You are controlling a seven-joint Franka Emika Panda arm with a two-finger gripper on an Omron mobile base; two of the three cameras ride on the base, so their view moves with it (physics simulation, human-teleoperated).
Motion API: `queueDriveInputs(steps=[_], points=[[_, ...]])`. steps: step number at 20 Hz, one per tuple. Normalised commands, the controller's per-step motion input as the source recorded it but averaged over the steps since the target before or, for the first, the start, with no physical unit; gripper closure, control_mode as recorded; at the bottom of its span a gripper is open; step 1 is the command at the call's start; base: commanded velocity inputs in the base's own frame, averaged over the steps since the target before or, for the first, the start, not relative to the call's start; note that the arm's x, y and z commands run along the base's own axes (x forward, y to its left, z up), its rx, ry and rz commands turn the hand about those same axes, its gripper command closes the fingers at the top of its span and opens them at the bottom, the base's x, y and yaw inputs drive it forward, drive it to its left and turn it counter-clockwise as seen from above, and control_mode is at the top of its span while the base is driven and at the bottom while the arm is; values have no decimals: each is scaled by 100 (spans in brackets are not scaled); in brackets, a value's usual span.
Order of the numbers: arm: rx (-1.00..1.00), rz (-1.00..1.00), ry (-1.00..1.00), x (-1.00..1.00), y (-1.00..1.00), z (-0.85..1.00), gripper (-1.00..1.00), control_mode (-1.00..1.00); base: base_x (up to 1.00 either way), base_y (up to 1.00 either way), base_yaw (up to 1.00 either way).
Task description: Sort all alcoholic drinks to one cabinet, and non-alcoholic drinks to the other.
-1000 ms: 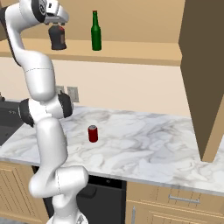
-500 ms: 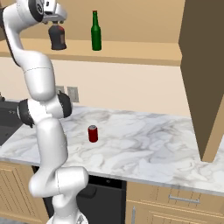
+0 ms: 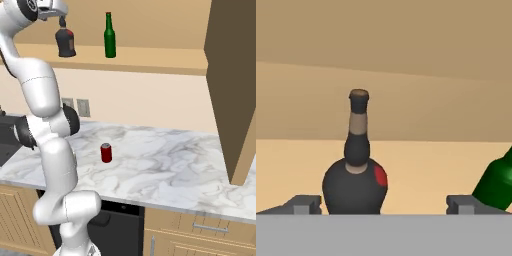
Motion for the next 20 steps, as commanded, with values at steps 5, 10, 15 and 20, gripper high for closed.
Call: queueDriveInputs(steps=[5, 10, 15, 20], points=[[-3, 0, -24, -48, 3, -22, -100, -100, 0, 0, 0], [-2, 0, -21, -53, 3, -25, -100, -100, 0, 0, 0], [0, 3, -13, -43, 9, -41, -100, -100, 0, 0, 0], [0, 5, -10, -40, 1, -23, -100, -100, 0, 0, 0]])
